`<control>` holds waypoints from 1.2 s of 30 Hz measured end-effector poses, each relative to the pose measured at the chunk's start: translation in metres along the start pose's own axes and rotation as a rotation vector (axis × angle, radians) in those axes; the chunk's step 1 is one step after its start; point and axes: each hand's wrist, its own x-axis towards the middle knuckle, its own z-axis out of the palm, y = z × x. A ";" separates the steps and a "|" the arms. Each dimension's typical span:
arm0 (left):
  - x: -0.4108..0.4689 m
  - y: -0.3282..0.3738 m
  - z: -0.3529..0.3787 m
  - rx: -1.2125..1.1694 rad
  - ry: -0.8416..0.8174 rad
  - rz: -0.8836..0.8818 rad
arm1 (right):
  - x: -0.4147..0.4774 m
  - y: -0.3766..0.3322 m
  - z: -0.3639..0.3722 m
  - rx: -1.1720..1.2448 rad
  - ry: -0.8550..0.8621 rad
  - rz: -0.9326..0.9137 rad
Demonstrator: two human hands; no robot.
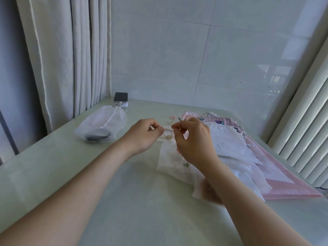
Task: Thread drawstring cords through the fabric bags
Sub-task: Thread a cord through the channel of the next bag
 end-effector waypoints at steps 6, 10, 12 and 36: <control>-0.002 0.002 -0.005 -0.097 -0.030 -0.090 | 0.000 0.004 0.003 -0.043 -0.020 0.040; -0.003 0.005 -0.003 -0.165 -0.074 -0.146 | 0.000 0.000 0.001 0.042 -0.020 0.125; -0.001 0.002 -0.003 -0.081 -0.046 -0.115 | 0.000 -0.001 0.002 0.112 -0.031 0.173; 0.002 -0.004 0.007 0.076 0.129 0.210 | 0.000 -0.001 -0.001 0.096 0.046 0.055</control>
